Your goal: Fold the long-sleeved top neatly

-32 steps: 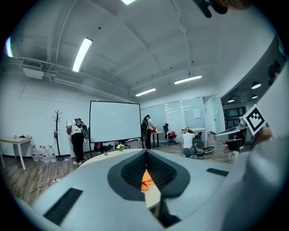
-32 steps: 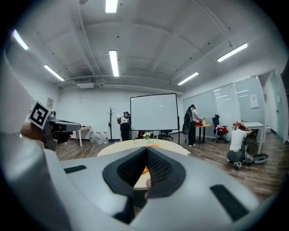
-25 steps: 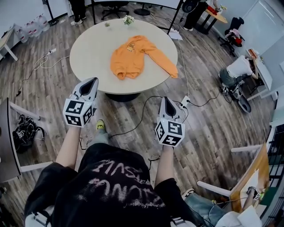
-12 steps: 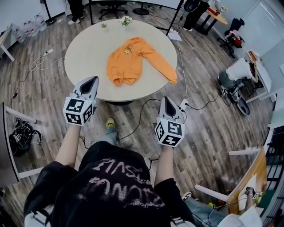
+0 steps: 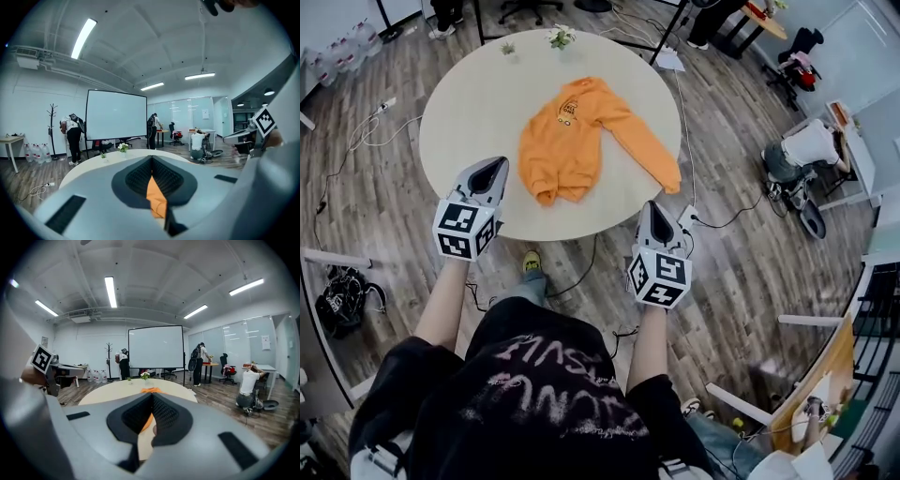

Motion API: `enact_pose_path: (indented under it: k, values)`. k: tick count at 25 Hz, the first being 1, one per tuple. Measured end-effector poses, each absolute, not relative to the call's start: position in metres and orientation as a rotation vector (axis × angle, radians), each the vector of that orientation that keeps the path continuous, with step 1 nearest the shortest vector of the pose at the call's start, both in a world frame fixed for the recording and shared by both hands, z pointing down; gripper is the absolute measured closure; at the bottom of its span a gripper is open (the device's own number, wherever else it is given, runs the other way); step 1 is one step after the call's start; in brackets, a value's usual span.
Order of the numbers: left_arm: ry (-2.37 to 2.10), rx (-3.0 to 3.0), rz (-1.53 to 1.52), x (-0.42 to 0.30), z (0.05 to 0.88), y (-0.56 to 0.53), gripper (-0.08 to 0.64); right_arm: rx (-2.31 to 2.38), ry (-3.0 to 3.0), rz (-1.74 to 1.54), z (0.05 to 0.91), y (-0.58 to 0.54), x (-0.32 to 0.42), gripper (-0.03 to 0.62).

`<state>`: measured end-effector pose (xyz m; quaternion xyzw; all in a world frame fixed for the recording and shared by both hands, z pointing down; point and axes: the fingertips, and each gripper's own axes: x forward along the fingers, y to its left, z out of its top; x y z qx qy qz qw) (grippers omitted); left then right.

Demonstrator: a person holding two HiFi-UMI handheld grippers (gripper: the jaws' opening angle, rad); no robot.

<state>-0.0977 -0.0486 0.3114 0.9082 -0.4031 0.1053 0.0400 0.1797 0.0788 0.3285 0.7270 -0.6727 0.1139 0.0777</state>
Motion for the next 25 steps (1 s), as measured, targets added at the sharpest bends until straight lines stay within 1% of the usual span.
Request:
enact_pose_path:
  k: [14,25]
  values:
    - [-1.073,2.728,0.401,-0.098,0.361,-0.18,0.549,2.12,-1.907,0.408,0.351,-0.046,0.16,0.588]
    - [-1.011,2.783,0.479,-0.079,0.366,-0.246,0.549,2.064,-1.844,0.349,0.349,-0.101,0.195,0.588]
